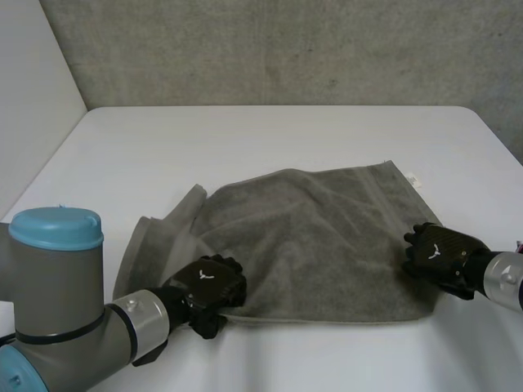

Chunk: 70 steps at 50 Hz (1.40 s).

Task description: Fold the towel.

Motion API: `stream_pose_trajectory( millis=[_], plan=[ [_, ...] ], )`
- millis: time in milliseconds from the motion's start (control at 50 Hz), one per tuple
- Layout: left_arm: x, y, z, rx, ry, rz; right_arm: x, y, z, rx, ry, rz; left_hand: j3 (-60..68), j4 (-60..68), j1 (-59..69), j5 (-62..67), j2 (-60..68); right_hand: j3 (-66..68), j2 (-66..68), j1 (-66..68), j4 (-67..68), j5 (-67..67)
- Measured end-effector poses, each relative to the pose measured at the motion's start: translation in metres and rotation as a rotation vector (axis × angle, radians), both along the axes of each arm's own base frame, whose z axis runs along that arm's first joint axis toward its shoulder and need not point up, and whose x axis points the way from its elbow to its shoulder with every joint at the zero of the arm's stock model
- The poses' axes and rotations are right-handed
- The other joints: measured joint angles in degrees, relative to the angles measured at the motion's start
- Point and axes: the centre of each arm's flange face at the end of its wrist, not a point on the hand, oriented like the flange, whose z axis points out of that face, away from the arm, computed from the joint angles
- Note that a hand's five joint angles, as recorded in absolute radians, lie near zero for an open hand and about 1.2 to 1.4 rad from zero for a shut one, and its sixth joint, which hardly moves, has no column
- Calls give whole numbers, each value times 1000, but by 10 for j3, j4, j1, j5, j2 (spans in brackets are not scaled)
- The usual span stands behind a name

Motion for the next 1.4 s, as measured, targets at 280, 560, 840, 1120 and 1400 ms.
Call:
stream_pose_trajectory(
  millis=[280, 560, 840, 1120, 1400],
  plan=[
    [2, -7, 2, -13, 5, 20, -2, -21, 28, -28, -194, -135, 0, 0, -167, -182, -166, 0, 191, 201, 0, 216],
    [12, -22, -2, -16, 0, 83, -7, -49, 34, 34, -531, -397, 0, 0, -411, -440, -404, 0, 191, 201, 0, 216],
    [20, -38, -2, -68, -12, 165, -16, -59, 24, 100, -622, -508, 0, 0, -443, -479, -445, 0, 191, 201, 0, 216],
    [33, -57, -1, -98, -19, 243, -17, -69, 25, 122, -679, -544, 0, 0, -443, -475, -445, 0, 191, 202, 0, 216],
    [32, -78, -4, -109, -16, 262, -17, -70, 26, 111, -683, -542, 0, 0, -442, -453, -444, 0, 191, 202, 0, 216]
  ],
)
